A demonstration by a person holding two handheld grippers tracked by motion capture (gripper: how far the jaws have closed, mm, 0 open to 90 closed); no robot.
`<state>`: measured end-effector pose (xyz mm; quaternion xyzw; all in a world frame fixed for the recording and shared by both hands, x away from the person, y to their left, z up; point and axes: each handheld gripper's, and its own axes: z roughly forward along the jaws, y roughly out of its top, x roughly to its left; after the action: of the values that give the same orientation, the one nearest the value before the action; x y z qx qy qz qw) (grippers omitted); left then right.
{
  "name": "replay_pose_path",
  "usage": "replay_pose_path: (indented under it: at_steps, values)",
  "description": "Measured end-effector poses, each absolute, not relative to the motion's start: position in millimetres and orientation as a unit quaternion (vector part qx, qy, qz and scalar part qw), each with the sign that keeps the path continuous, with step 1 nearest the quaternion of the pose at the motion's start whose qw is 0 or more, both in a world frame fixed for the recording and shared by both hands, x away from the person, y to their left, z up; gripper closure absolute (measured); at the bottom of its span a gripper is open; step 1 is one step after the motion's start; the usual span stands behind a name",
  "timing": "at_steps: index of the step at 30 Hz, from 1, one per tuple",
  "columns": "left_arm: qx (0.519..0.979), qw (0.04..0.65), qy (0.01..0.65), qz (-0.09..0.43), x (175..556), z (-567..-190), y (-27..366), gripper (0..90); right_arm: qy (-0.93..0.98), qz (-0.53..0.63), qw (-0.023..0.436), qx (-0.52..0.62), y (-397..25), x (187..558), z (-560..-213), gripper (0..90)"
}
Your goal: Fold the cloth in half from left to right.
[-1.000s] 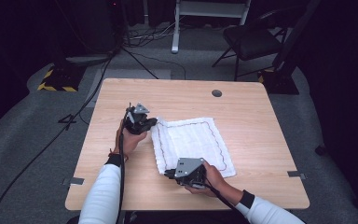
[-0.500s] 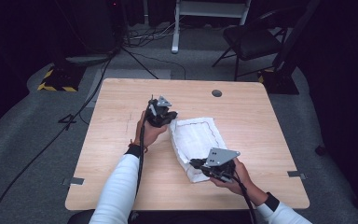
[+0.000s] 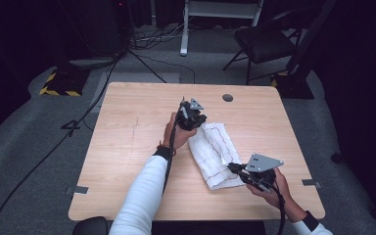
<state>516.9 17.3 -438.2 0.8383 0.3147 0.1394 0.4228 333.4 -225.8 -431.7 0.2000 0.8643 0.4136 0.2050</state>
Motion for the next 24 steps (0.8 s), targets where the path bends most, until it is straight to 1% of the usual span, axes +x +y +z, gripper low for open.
replay_pose_path:
  at_steps: [10,16,18,20,22,24]
  values:
    - [0.845,0.426,0.297,0.129,524.7,-442.8,-17.3,87.4,0.864,0.401,0.206,0.225,-250.0,328.3,-441.6,86.4]
    - [0.844,0.431,0.292,0.127,530.9,-448.8,-36.1,87.4,0.867,0.391,0.195,0.238,-260.1,325.2,-449.7,86.3]
    - [0.844,0.43,0.292,0.131,531.4,-450.5,-43.3,87.4,0.869,0.386,0.197,0.238,-262.7,323.8,-451.6,86.2]
    - [0.844,0.42,0.298,0.148,532.2,-452.8,-50.7,86.2,0.868,0.384,0.195,0.247,-266.3,323.9,-454.6,84.3]
    - [0.842,0.412,0.314,0.15,533.1,-454.5,-53.6,71.5,0.866,0.379,0.198,0.26,-268.0,324.9,-457.5,76.8]
    - [0.842,0.408,0.321,0.147,530.0,-454.9,-53.7,62.3,0.867,0.37,0.199,0.267,-268.9,326.5,-460.4,69.3]
